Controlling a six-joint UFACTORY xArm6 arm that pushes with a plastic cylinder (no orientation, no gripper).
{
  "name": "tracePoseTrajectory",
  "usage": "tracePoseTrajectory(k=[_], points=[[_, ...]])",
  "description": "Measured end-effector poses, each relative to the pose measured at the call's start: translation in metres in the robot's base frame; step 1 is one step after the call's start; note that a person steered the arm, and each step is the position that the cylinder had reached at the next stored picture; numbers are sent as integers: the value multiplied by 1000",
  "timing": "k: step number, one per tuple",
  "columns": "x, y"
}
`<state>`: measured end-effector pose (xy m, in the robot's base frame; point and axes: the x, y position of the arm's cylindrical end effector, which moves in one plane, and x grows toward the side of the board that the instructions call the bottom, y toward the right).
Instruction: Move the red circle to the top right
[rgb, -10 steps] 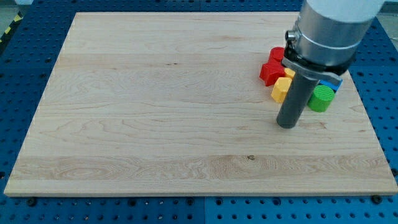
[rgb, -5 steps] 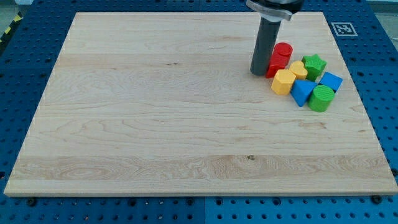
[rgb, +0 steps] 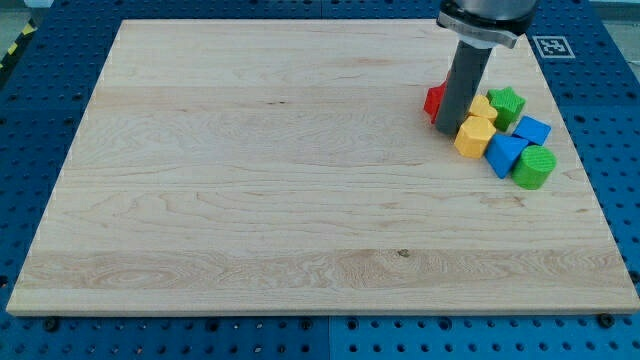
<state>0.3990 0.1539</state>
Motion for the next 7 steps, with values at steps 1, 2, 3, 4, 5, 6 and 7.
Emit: tracePoseTrajectory(k=[1,2,3,4,5,6,7], points=[[-23,0],[-44,0],[-57,0],[-67,3],[-72,12],[-72,29],[-72,54]])
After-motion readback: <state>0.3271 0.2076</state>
